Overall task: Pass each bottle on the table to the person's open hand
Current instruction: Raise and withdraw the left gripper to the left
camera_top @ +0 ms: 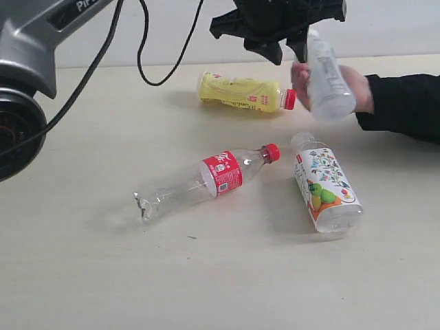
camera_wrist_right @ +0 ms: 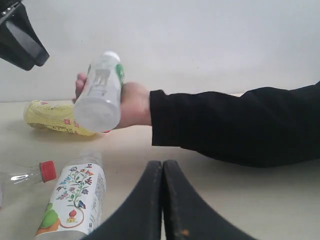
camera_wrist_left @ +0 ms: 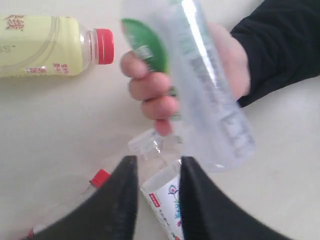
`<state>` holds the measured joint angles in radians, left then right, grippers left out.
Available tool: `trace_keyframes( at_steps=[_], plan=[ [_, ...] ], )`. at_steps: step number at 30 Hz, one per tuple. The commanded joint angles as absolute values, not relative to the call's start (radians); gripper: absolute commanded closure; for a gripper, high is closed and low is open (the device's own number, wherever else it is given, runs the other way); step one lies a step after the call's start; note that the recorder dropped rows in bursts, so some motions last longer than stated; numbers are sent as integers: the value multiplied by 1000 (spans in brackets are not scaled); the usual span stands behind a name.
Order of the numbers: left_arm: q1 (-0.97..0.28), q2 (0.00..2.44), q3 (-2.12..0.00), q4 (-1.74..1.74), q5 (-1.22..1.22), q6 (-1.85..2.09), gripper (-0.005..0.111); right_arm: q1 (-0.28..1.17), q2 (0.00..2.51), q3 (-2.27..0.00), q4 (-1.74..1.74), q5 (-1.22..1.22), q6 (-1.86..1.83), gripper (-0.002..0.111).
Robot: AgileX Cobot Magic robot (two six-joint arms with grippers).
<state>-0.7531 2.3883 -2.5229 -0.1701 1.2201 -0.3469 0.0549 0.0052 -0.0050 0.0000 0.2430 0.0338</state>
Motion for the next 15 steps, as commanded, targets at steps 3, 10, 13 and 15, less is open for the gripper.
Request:
trace_keyframes(
  at_steps=[3, 10, 13, 15],
  plan=[
    [-780, 2332, -2512, -182, 1221, -289, 106, 58, 0, 0, -7, 237, 28, 108],
    [-787, 2275, -2474, -210, 1221, -223, 107, 58, 0, 0, -7, 237, 31, 108],
    [-787, 2236, -2407, -205, 1221, -196, 107, 58, 0, 0, -7, 237, 31, 108],
    [-787, 2204, -2347, -187, 1221, -178, 107, 58, 0, 0, -7, 237, 29, 108]
  ],
)
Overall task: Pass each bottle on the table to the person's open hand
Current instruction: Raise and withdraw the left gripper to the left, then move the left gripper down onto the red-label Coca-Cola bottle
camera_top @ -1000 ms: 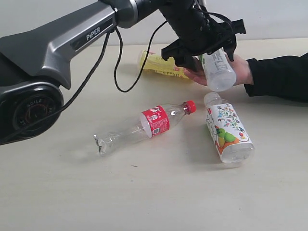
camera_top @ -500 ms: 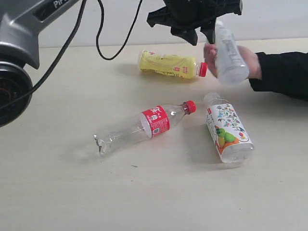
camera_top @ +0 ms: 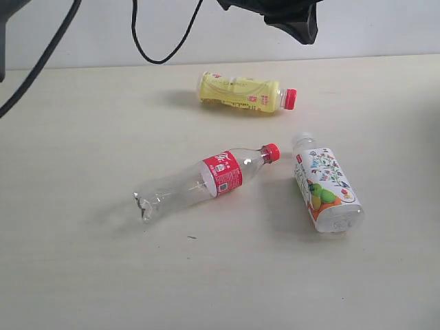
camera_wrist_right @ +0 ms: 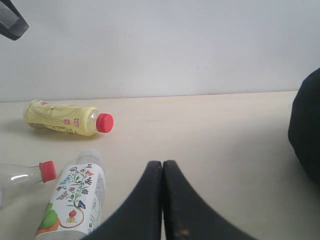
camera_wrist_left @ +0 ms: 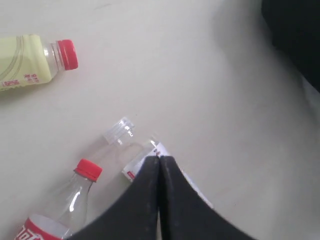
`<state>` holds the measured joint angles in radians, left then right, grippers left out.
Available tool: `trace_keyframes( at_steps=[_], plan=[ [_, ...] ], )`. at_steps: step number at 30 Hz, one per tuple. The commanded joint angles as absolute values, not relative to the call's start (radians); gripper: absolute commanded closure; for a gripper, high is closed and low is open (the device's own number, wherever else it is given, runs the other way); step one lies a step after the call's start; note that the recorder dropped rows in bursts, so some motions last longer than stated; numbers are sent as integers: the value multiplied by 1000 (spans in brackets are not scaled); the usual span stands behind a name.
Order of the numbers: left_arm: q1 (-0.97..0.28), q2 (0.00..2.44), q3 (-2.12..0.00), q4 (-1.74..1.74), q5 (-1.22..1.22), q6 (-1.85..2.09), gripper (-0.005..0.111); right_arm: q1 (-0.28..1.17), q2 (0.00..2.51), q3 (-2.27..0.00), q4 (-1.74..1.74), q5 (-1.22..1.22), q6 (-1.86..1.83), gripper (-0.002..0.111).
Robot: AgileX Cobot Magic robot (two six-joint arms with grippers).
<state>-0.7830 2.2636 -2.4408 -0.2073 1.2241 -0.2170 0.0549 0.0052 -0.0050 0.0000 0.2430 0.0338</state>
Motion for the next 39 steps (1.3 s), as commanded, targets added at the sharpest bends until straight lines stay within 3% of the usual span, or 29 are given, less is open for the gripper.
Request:
trace_keyframes(
  at_steps=[1, 11, 18, 22, 27, 31, 39],
  plan=[
    [-787, 2190, -2322, -185, 1221, -167, 107, 58, 0, 0, -7, 237, 29, 108],
    [-777, 1968, -1959, -49, 1214, -111, 107, 58, 0, 0, -7, 237, 31, 108],
    [-708, 1771, -1628, -31, 1015, -105, 107, 58, 0, 0, -7, 237, 29, 108],
    [-629, 1656, -1408, -30, 844, -86, 107, 58, 0, 0, -7, 237, 31, 108],
    [-517, 1474, -1007, -32, 436, -82, 107, 58, 0, 0, -7, 237, 29, 108],
    [-497, 1416, -820, -32, 226, -82, 107, 58, 0, 0, -7, 237, 31, 108],
    [-563, 1410, -742, 0, 145, 162, 107, 58, 0, 0, -7, 237, 31, 108]
  ],
)
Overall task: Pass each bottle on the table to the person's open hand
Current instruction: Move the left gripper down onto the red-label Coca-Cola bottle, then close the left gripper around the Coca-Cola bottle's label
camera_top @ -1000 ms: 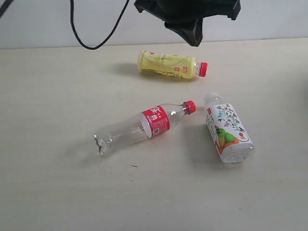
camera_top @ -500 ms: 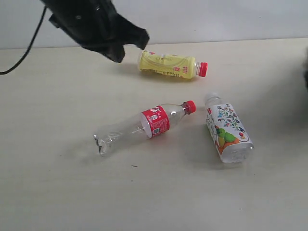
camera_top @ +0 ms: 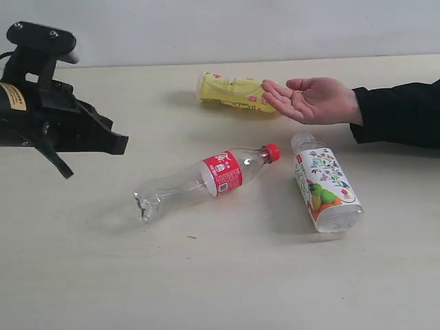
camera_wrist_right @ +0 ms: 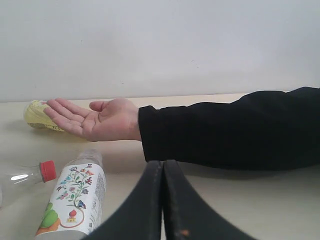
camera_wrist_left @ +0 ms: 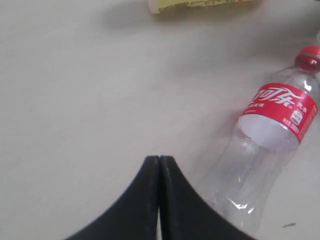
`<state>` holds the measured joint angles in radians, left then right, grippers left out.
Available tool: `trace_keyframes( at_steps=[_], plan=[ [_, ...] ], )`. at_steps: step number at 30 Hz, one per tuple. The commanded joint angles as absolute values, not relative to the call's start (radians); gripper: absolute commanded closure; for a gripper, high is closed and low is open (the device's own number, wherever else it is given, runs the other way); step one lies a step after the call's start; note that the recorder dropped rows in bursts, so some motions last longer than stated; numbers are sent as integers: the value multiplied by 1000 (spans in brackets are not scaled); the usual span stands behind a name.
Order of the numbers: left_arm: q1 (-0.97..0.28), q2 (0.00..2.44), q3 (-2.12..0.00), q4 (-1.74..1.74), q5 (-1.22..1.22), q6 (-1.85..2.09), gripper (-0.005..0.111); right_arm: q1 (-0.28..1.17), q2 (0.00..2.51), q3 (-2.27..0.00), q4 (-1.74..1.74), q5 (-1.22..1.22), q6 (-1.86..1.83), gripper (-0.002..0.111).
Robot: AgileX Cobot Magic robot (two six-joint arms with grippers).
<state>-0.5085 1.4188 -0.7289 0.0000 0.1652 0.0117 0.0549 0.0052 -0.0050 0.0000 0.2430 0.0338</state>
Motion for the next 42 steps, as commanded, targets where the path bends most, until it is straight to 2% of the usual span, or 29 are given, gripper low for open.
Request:
trace_keyframes(
  at_steps=[1, 3, 5, 7, 10, 12, 13, 17, 34, 42],
  plan=[
    [-598, 1413, -770, 0, 169, 179, 106, 58, 0, 0, -7, 237, 31, 108],
    [-641, 1431, -835, 0, 248, 179, 102, 58, 0, 0, -7, 237, 31, 108],
    [-668, 1465, -925, 0, 353, 183, 91, 58, 0, 0, -7, 237, 29, 108],
    [-687, 1517, -1043, 0, 492, 212, 74, 58, 0, 0, -7, 237, 29, 108],
    [-699, 1608, -1209, 0, 694, 297, 43, 58, 0, 0, -7, 237, 29, 108],
    [-699, 1677, -1301, -19, 837, 368, 29, 58, 0, 0, -7, 237, 29, 108],
    [-699, 1710, -1347, -19, 908, 383, 26, 58, 0, 0, -7, 237, 29, 108],
    [-699, 1817, -1453, -23, 1077, 454, 25, 58, 0, 0, -7, 237, 29, 108],
    [-699, 2023, -1469, -139, 879, 582, 25, 58, 0, 0, -7, 237, 31, 108],
    [-698, 2064, -1469, -129, 883, 584, 25, 58, 0, 0, -7, 237, 28, 108]
  ],
)
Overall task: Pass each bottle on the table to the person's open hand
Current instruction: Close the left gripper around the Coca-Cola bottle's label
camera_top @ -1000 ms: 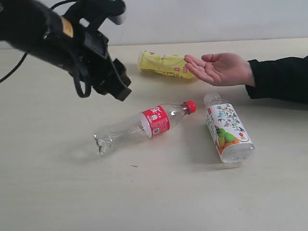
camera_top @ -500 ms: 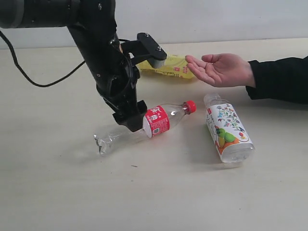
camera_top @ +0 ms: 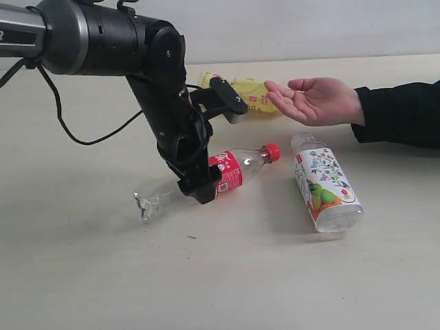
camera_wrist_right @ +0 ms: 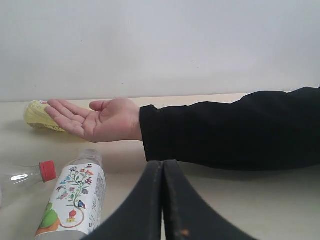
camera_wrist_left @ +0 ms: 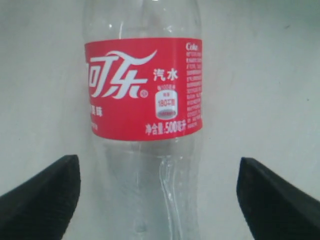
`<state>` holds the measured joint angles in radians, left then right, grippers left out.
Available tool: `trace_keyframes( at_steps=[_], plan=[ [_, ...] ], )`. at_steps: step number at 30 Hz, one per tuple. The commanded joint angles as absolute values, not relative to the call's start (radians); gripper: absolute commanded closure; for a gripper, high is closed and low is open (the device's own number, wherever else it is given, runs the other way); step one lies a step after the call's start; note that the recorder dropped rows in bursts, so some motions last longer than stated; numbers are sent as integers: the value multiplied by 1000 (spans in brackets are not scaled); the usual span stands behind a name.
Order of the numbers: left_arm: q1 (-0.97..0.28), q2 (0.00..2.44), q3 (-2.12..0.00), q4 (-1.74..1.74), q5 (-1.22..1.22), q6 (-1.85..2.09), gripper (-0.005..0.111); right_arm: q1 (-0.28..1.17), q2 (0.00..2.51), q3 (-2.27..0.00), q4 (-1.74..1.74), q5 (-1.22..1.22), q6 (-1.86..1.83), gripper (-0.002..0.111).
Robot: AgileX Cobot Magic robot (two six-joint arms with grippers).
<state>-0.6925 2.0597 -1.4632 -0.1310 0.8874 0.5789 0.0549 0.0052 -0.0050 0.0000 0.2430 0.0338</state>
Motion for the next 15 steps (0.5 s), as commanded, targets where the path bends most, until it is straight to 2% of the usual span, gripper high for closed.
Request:
trace_keyframes(
  at_steps=[1, 15],
  plan=[
    [-698, 2066, -1469, -129, 885, 584, 25, 58, 0, 0, -7, 237, 30, 108],
    [-698, 2130, -1469, -108, 881, 584, 26, 58, 0, 0, -7, 237, 31, 108]
  ],
)
